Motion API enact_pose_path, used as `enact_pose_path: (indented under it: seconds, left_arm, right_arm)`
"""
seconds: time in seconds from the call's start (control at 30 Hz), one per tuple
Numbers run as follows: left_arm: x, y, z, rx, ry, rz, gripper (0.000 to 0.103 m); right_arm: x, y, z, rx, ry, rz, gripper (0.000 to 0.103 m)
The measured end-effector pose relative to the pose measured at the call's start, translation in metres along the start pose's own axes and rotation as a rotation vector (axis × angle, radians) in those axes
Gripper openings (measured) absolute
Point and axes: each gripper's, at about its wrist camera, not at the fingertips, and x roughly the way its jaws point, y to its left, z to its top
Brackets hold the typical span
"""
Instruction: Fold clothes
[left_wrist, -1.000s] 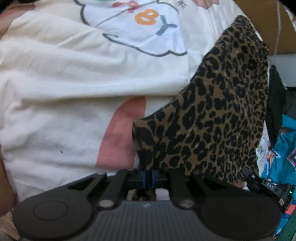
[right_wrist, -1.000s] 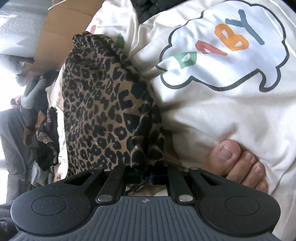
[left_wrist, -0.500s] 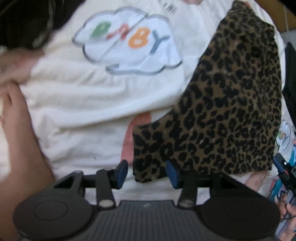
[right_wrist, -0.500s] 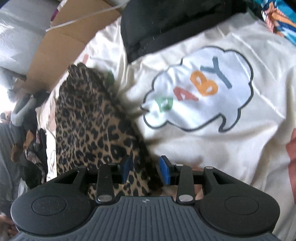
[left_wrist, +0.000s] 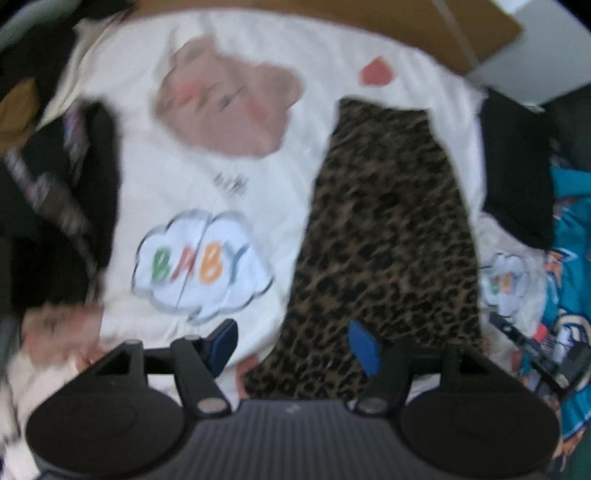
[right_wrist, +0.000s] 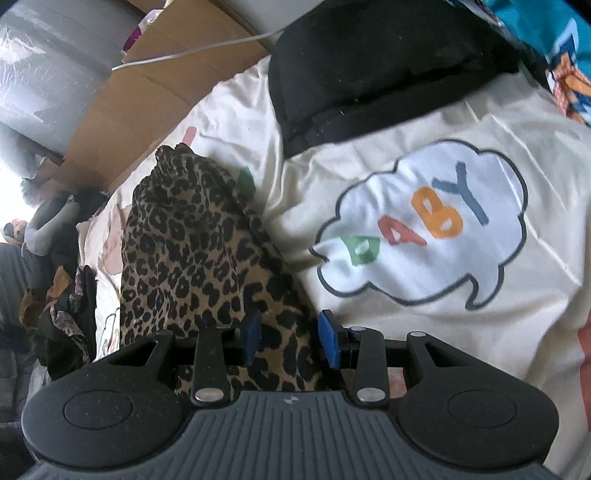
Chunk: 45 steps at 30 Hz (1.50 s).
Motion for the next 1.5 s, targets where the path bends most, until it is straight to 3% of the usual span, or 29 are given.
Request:
enact_pose_path:
  seconds: [0.07,0.2,0.37,0.47,0.53,0.7,0.87,1.27,1.4,1.5]
  left_arm:
    - [-0.004,-0.007,0.013,0.034,-0.018,-0.043,0.069]
    - [0.0,-0.001,0.032,-0.041,-0.079,-0.174,0.069]
    - [0.02,0.005,0.042,-0.035,-0.142,-0.182,0.067]
    - [0.034,0.009,0.047,-0.097,-0.131,-0.231,0.061]
    - [0.039,0.004,0.053,-0.088,-0.125,-0.252,0.06]
    - [0.043,-0.011,0.059,-0.003,-0.174,-0.256,0.06]
    - [0.071,-0.004,0.067,-0.069,-0.159,-0.292,0.059]
    - [0.107,-0.006,0.081,-0.012,-0.221,-0.304,0.031]
    - [0.117,-0.015,0.086,0.03,-0.244,-0.31,0.029]
    - [0.127,-0.026,0.084,0.115,-0.322,-0.27,0.029]
  right_arm:
    - [0.0,0.005,0.003,-0.015,-0.012,0.0,0.039]
    - [0.001,0.016,0.008,-0.047,-0.03,0.009,0.039]
    - [0.002,0.029,0.015,-0.094,-0.043,0.001,0.039]
    - [0.002,0.039,0.021,-0.126,-0.05,-0.003,0.039]
    - [0.003,0.044,0.025,-0.136,-0.058,-0.008,0.039]
    - [0.009,0.059,0.031,-0.16,-0.075,-0.008,0.039]
    - [0.021,0.072,0.034,-0.184,-0.073,-0.003,0.038]
    - [0.054,0.096,0.038,-0.241,-0.049,-0.007,0.032]
    - [0.07,0.102,0.042,-0.264,-0.034,-0.018,0.031]
    - [0.082,0.105,0.044,-0.276,-0.022,-0.025,0.031]
